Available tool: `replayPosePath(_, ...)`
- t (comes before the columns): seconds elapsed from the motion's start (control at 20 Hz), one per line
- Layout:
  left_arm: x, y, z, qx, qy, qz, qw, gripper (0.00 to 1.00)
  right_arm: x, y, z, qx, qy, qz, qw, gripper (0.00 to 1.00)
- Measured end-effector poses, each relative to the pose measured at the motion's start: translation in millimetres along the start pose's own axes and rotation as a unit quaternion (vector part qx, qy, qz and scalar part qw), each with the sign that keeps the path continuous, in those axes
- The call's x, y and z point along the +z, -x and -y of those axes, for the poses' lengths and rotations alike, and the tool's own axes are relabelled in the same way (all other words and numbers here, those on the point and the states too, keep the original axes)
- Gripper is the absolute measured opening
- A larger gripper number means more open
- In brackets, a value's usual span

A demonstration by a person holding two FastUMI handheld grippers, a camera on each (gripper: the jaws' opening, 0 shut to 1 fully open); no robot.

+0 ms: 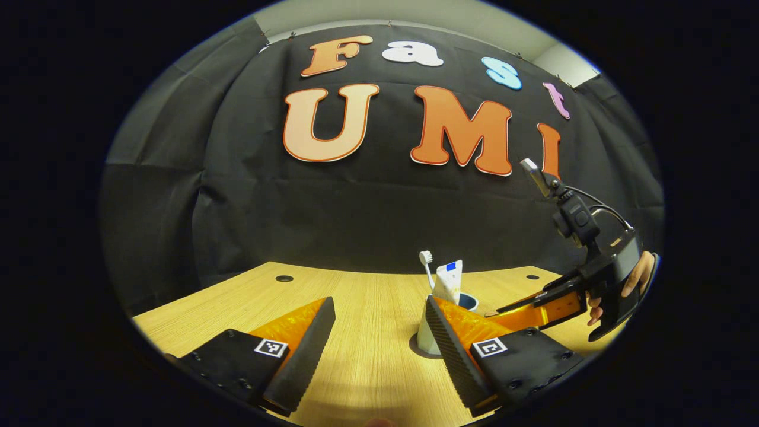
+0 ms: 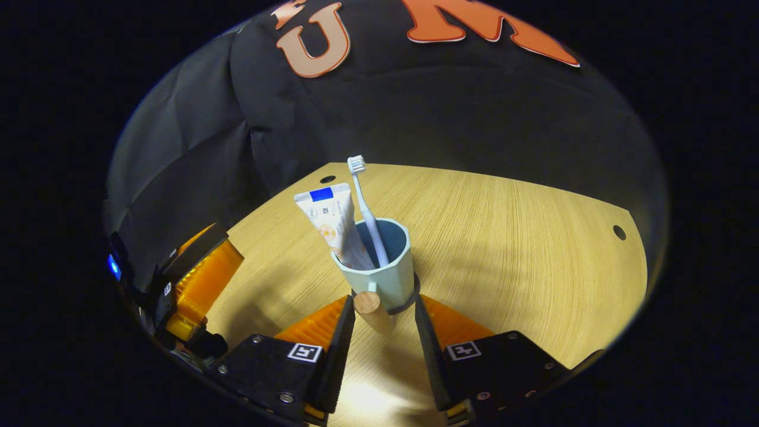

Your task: Put the toothbrush and toothpaste on the desktop into the cup, then pick up the cup and place it on the coaster on the desktop.

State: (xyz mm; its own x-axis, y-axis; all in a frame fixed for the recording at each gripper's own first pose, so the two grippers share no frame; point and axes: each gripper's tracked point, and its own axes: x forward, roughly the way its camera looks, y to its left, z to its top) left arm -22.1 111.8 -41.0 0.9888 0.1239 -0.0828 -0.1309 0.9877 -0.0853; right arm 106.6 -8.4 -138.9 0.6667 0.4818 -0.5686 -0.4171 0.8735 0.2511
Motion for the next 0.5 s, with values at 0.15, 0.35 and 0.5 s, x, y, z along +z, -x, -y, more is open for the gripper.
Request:
replayPosePath(0.15,6.4,0.0,9.4,-0.007,-0.003,0.002,1.000,0.97,5.2,15.7,12.2,-0.016,0.013,0.030,0.999,0.70)
replayPosePath(0.35,14.6,-1.3,20.4,-0.016,-0.007,0.009,1.000,0.97,12.9,37.7,27.8,-0.036,0.013,0.084,0.996,0.76)
replayPosePath(0.5,22.4,-2.6,29.3,-0.022,-0.009,0.015,1.000,0.97,19.1,52.9,52.1,-0.065,-0.001,0.129,0.990,0.77)
